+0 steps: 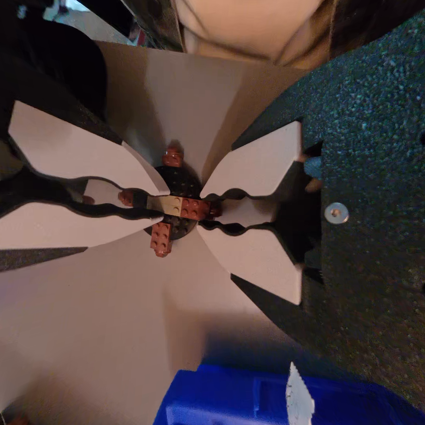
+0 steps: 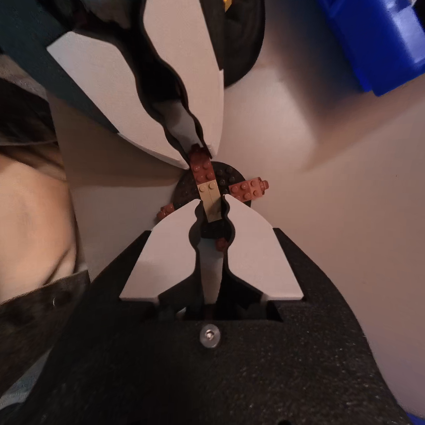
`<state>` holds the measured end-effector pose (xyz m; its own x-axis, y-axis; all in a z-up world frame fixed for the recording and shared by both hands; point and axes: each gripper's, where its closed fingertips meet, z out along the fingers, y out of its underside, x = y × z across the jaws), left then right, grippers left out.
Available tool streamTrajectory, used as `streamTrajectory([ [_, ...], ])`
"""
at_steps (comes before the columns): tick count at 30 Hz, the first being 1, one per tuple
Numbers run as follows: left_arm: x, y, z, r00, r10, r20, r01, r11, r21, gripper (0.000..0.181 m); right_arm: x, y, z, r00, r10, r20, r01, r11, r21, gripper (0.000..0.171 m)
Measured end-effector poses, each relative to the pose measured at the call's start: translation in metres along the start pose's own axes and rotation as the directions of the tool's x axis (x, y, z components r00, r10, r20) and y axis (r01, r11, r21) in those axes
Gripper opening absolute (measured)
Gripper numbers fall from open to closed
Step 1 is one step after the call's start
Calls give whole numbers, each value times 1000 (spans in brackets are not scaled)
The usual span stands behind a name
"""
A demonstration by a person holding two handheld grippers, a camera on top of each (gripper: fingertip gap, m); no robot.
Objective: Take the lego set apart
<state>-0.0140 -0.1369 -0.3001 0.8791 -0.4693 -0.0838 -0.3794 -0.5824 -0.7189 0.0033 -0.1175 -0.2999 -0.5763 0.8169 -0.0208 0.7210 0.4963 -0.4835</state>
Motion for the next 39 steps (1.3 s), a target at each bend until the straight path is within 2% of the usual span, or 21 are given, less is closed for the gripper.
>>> streamTrajectory([
  [9,2,0,0,999,-18,-41,19,1000,14,15,-1,0,-1,999,-34,10,33,997,69,14],
  [12,6,0,0,998,24,-65,-24,1000,-3,16,-1,0,-2,998,-58,27,55,993,101,14],
  [17,11,6,0,981,180,-68,-184,980,-68,30,-3,0,-2,994,-108,21,106,990,92,15],
  [20,2,9,1,979,201,-39,-204,972,-113,17,-3,2,-3,990,-139,5,138,988,71,15],
  [24,5,7,3,980,189,-69,-194,978,-78,18,-3,3,-3,991,-136,7,135,989,62,15],
  [27,7,7,5,975,202,-98,-209,975,-74,26,-3,2,-3,990,-142,12,141,988,69,15],
  [30,4,5,8,974,209,-90,-215,975,-63,17,-3,2,-3,990,-140,17,139,987,76,15],
  [35,5,5,7,976,191,-103,-197,978,-61,17,-4,3,-9,983,-182,5,180,976,120,16],
  [39,7,6,6,967,232,-102,-237,971,-42,17,9,21,-34,998,-62,-30,67,973,220,30],
])
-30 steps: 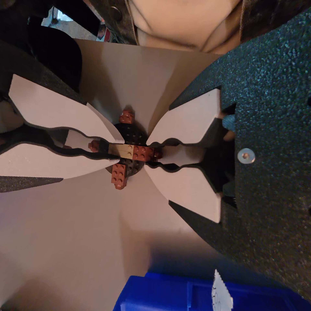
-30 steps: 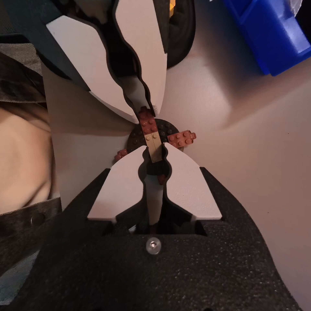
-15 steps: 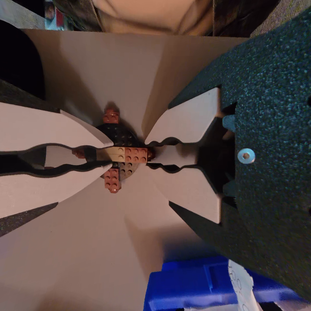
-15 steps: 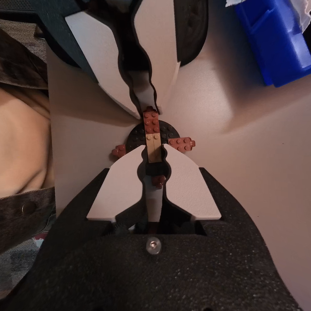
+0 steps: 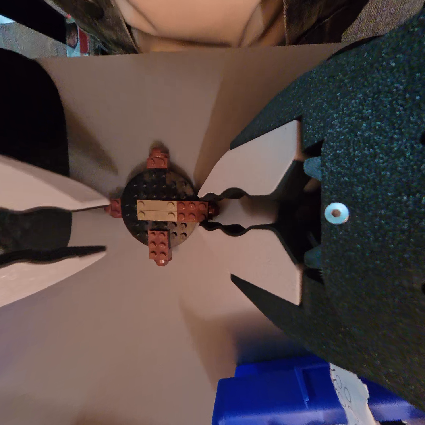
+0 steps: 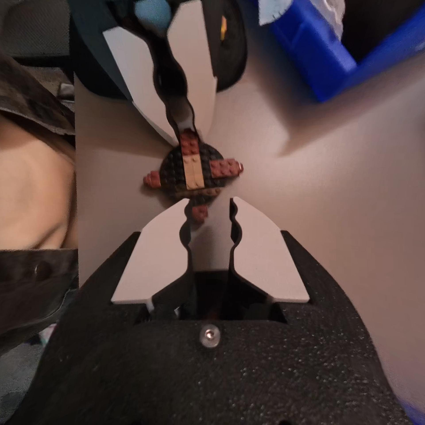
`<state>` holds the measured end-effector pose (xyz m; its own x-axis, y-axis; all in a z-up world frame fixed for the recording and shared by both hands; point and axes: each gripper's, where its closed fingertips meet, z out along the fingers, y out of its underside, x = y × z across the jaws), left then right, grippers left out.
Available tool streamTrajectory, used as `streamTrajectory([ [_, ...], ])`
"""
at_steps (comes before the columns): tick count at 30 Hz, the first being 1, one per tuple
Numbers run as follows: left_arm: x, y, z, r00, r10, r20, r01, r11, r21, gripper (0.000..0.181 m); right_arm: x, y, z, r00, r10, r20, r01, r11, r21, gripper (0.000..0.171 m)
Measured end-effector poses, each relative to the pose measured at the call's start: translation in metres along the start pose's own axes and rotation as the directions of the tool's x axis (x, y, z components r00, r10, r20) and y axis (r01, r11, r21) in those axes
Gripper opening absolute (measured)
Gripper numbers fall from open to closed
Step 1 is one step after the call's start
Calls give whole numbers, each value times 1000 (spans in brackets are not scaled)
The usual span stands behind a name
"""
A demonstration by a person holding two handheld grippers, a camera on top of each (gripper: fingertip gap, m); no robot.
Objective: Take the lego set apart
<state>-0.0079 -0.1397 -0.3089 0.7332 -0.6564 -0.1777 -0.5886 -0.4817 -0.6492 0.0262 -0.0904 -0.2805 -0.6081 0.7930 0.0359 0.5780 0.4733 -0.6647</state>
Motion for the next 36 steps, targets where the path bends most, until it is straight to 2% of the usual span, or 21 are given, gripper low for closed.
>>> streamTrajectory([
  [5,1,0,0,1000,-1,-15,1,1000,-6,18,-16,21,2,998,42,47,-42,999,11,33],
  [9,2,-9,-12,1000,-8,2,7,999,51,21,-7,33,10,1000,9,-15,-10,996,-89,33],
  [13,2,-26,-24,999,-10,51,4,994,114,25,-13,22,16,999,-31,13,31,999,-18,26],
  [16,3,-45,-12,995,8,97,-21,991,131,21,-13,24,20,999,-46,11,47,998,-39,20],
  [20,2,-43,15,996,25,89,-28,999,22,13,-14,21,20,997,-78,-13,77,997,-30,16],
  [22,6,-42,17,999,-6,48,5,1000,20,2,-12,23,21,995,-87,-51,84,995,-54,16],
  [25,5,-40,15,991,-133,13,132,989,64,2,-12,22,19,972,-168,-167,156,984,-83,16],
  [28,3,-38,12,986,-166,20,163,983,87,0,-13,20,17,880,-355,-315,311,933,-180,16],
  [30,-4,-34,12,983,-162,83,156,985,70,0,-13,19,16,827,-431,-361,366,900,-235,16],
  [32,-12,-26,12,979,-128,158,124,992,35,0,-19,19,17,876,-352,-331,311,935,-172,16],
  [34,4,-24,16,995,-67,73,67,998,5,0,-17,19,13,928,-197,-315,179,980,-84,16],
  [36,9,-21,20,997,-2,72,5,999,-37,0,-17,13,5,957,-78,-278,93,995,43,16],
])
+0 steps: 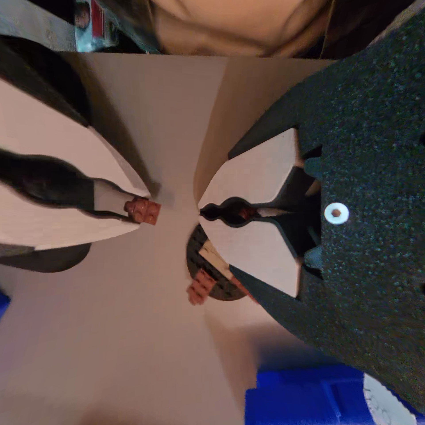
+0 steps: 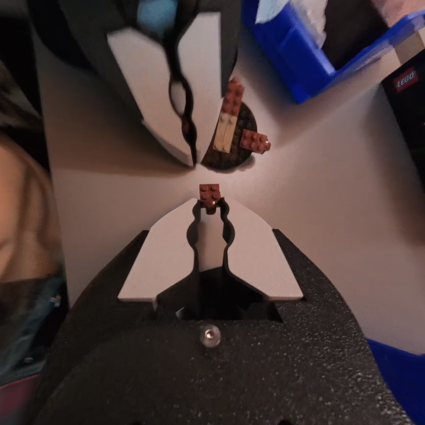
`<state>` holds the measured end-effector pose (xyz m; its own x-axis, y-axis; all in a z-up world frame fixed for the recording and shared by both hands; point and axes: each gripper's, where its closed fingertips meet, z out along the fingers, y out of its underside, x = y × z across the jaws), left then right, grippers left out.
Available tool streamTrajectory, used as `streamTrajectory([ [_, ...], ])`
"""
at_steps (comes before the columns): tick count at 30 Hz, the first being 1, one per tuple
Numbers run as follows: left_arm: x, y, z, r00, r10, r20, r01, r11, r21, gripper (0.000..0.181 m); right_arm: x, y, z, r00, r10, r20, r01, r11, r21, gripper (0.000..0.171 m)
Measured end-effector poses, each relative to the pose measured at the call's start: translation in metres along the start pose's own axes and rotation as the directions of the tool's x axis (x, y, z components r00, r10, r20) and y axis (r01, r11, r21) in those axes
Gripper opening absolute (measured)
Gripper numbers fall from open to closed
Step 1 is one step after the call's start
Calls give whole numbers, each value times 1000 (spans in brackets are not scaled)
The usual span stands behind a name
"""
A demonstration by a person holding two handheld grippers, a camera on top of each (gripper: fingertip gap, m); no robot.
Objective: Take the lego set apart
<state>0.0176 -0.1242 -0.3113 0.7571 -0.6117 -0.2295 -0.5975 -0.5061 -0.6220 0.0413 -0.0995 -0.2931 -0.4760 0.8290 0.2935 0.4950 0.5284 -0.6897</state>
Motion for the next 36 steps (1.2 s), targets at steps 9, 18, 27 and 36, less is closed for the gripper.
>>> streamTrajectory([
  [9,-5,-60,-52,978,-166,-127,207,855,475,24,-1,-55,-37,899,256,357,-376,867,326,16],
  [18,8,-68,-68,953,-159,-259,282,779,560,23,-11,-74,-37,905,135,403,-281,900,332,16],
  [27,9,-68,-76,932,-165,-324,334,740,584,16,-18,-75,-36,908,85,411,-223,927,302,16],
  [36,-19,-81,-124,850,-261,-457,526,412,744,15,5,-99,-57,923,151,355,-316,824,470,27],
])
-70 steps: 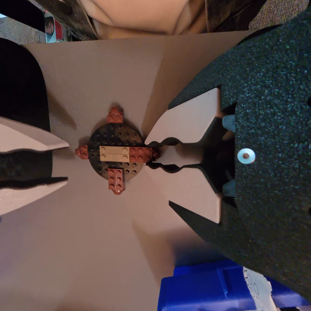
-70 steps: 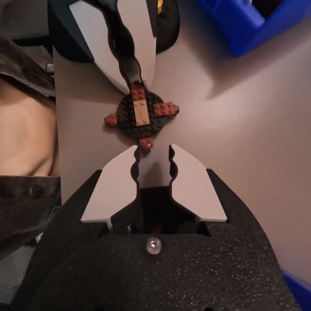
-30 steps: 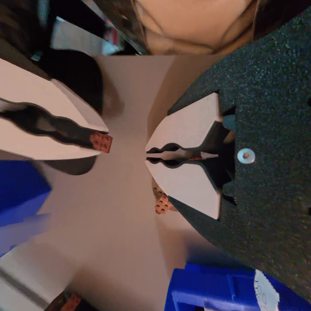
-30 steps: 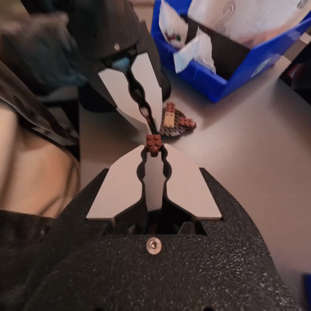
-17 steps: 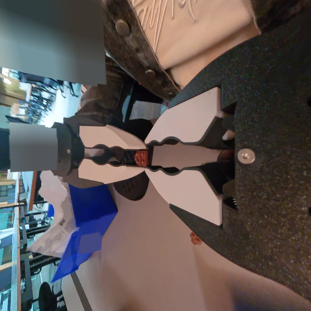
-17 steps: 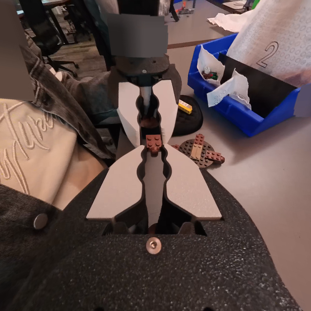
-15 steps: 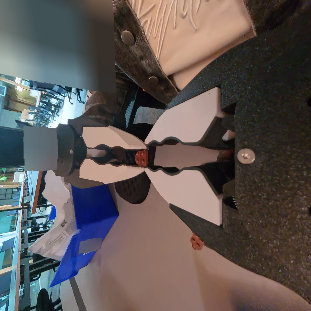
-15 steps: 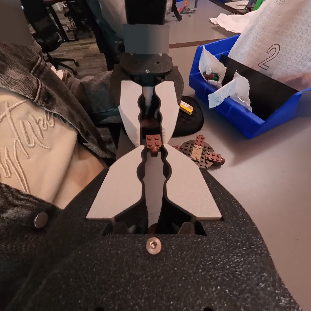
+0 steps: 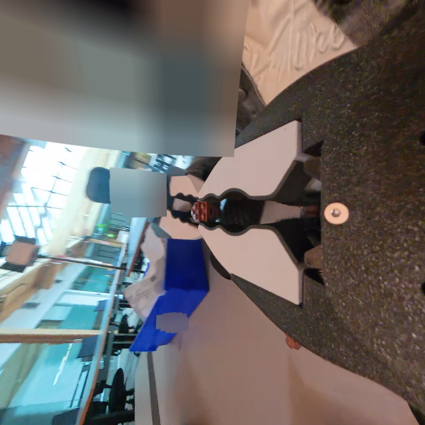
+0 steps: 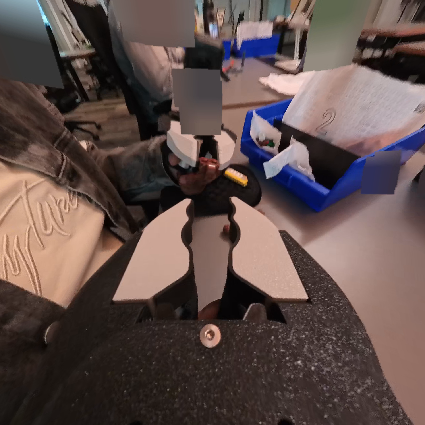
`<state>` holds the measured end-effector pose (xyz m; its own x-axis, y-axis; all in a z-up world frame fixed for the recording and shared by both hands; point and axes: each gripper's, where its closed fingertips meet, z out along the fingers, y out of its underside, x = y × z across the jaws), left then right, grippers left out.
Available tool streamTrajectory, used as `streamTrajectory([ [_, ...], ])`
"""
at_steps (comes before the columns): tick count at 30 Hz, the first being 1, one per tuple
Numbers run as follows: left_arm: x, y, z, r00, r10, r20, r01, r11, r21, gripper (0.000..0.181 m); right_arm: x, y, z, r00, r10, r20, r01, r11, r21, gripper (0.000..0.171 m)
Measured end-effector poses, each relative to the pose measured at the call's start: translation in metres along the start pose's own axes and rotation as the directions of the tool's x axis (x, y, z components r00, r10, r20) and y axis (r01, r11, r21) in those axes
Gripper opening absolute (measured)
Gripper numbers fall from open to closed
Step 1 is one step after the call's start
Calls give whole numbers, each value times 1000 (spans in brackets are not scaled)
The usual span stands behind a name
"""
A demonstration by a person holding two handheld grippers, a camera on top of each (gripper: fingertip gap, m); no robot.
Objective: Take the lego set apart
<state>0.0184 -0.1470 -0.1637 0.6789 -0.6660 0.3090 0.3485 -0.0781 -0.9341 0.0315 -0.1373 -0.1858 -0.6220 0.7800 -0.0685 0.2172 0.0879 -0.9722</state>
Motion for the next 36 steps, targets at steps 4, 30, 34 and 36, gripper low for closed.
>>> streamTrajectory([
  [4,3,-9,-3,995,-95,-43,98,992,81,16,1,-23,1,1000,11,-9,-10,992,127,22],
  [30,-5,-28,-19,994,-67,85,41,962,268,16,3,-44,12,947,-214,-238,245,963,110,9],
  [34,-4,-34,-27,995,-62,83,35,955,294,16,4,-55,6,994,-49,-96,73,962,264,9],
  [36,-4,-33,-28,994,-43,100,13,959,283,16,5,-61,3,1000,12,-25,-4,947,320,10],
])
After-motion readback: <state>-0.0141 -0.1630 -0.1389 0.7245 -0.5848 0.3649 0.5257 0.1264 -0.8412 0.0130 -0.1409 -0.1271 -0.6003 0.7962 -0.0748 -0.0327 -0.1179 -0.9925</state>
